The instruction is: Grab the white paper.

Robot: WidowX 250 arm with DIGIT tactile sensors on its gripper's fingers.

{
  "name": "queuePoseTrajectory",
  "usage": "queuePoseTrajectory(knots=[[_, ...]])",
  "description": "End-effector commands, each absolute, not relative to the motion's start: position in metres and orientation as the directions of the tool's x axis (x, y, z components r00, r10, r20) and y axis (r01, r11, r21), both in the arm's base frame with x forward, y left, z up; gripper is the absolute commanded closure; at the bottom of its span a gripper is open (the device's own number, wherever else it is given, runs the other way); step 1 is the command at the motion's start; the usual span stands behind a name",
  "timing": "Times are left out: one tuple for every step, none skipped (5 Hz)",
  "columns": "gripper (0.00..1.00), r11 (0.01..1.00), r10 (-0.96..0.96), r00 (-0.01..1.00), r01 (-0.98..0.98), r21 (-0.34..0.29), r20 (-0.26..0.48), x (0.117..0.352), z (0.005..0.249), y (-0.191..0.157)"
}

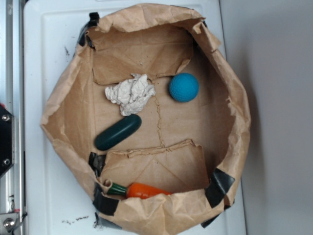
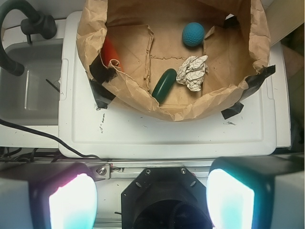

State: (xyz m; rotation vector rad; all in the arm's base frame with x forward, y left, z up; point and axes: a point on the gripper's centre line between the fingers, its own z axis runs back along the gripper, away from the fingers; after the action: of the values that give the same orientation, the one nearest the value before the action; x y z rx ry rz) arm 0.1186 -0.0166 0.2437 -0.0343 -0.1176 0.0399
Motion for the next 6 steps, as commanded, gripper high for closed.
queuePoseTrajectory(knots=[[0.0, 0.999, 0.042, 0.992, -0.038, -0.037, 0.117, 0.119, 0.244, -0.017], [0.0, 0.993, 0.113, 0.985, -0.109, -0.04, 0.131, 0.143, 0.242, -0.017], [0.0, 0.98, 0.193, 0.973, -0.186, -0.07, 0.123, 0.19, 0.22, -0.006], [0.0, 0.965, 0.258, 0.959, -0.25, -0.079, 0.119, 0.22, 0.199, 0.01], [0.0, 0.88, 0.472, 0.871, -0.457, -0.132, 0.134, 0.249, 0.171, 0.031], [0.0, 0.775, 0.631, 0.767, -0.612, -0.158, 0.12, 0.261, 0.152, 0.044]])
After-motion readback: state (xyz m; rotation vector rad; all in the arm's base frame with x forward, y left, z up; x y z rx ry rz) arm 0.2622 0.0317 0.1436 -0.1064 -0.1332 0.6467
